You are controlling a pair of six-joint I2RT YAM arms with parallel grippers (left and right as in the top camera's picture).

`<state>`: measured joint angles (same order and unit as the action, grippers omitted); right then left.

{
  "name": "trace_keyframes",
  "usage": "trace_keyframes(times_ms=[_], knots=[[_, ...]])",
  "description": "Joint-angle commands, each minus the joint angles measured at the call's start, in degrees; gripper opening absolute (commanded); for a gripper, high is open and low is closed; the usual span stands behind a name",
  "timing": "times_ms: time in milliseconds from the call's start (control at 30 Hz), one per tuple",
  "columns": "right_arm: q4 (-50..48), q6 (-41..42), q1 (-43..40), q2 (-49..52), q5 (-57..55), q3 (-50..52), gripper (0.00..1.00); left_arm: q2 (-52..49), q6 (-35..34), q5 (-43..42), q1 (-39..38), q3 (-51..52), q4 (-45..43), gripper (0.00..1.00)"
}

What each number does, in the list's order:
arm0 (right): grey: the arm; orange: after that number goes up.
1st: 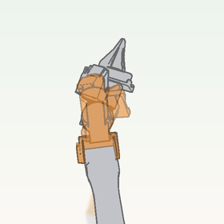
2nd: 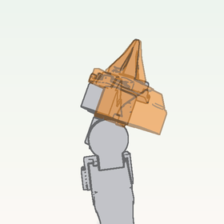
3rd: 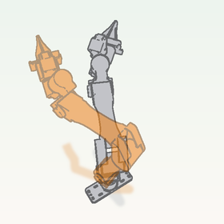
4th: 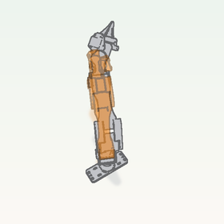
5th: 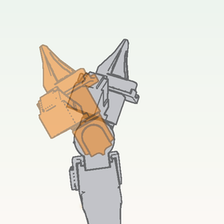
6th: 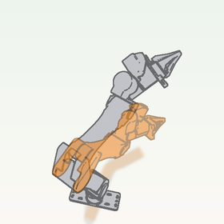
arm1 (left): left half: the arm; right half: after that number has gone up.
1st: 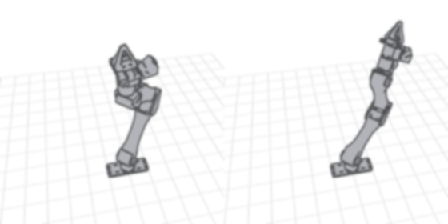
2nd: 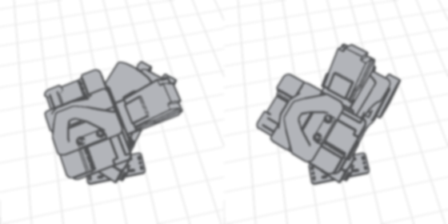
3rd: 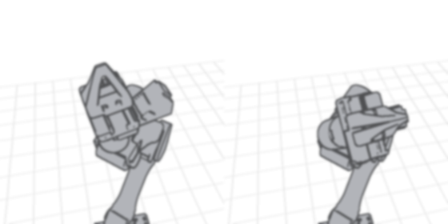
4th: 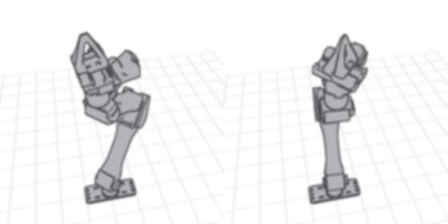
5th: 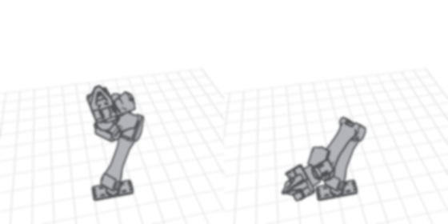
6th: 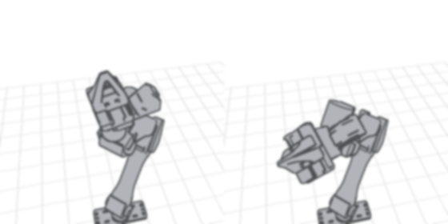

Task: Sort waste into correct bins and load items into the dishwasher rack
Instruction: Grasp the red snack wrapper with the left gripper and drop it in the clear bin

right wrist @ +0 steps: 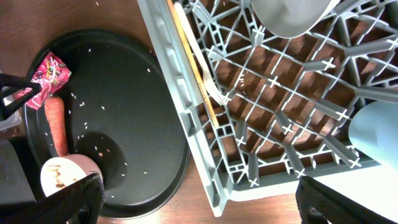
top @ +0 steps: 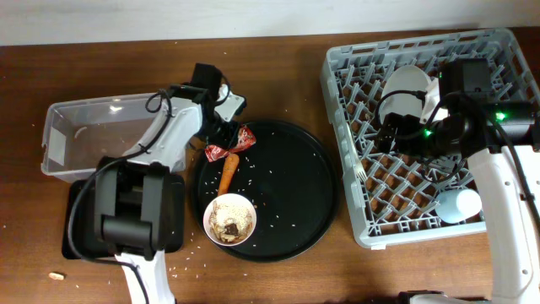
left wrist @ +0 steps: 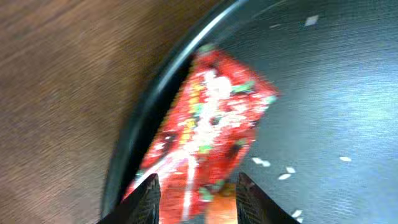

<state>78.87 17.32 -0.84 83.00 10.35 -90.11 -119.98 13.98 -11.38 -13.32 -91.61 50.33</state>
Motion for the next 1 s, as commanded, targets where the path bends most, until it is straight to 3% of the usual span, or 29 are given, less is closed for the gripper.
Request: trace_keyframes(times_ms=[0, 33, 100, 167, 333, 433, 500, 567, 800, 867, 900, 933, 967], knots=[[-0.02, -0.55, -0.35, -1.09, -0.55, -0.11, 0.98, 2.64, 1.07, 9.44, -8.28, -0.28, -0.09, 0.41], [0.02, -0.55, -0.35, -1.11, -0.52, -0.11, 0.98, 2.56, -0.24, 17.0, -11.98, -0.2, -0.74, 0.41], [0.0, -0.52, -0.35, -1.09, -0.52, -0.11, 0.98, 2.56, -0.68, 19.43, -15.56, 1.03, -2.62, 0.42], [0.0, -0.55, -0.35, -1.11, -0.52, -0.11, 0.98, 2.56, -8.81, 28.98, -18.38, 6.54, -9.88, 0.42], [0.0, -0.55, -0.35, -1.11, -0.52, -0.11, 0.98, 1.07, -11.43, 37.03, -18.4, 11.67, -15.3, 0.41], [0.04, -0.55, -0.35, -1.09, -0.55, -0.11, 0.98, -2.32, -11.41, 38.45, -18.4, 11.72, -17.35, 0.23], [0.04, -0.55, -0.35, -1.11, -0.55, -0.11, 0.98, -2.84, -11.41, 38.45, -18.4, 11.69, -18.64, 0.04], [0.07, -0.55, -0.35, -1.11, -0.55, -0.11, 0.98, -2.54, -11.41, 38.21, -18.6, 11.63, -18.53, 0.0], [0.5, -0.55, -0.35, -1.09, -0.52, -0.11, 0.98, 14.67, -11.41, 37.75, -19.26, 11.58, -12.09, 0.0], [0.87, -0.55, -0.35, -1.11, -0.52, -0.11, 0.98, 14.91, -11.37, 35.89, -19.15, 11.61, -11.65, 0.0], [0.92, -0.55, -0.35, -1.11, -0.52, -0.11, 0.98, 14.58, -9.66, 32.22, -19.21, 11.98, -12.44, 0.27], [0.92, -0.55, -0.35, -1.11, -0.52, -0.11, 0.98, 12.87, -9.84, 32.15, -19.21, 12.31, -13.92, 0.4], [1.09, -0.55, -0.35, -1.11, -0.52, -0.11, 0.98, 9.6, -12.98, 32.15, -19.23, 12.33, -15.72, 0.41]])
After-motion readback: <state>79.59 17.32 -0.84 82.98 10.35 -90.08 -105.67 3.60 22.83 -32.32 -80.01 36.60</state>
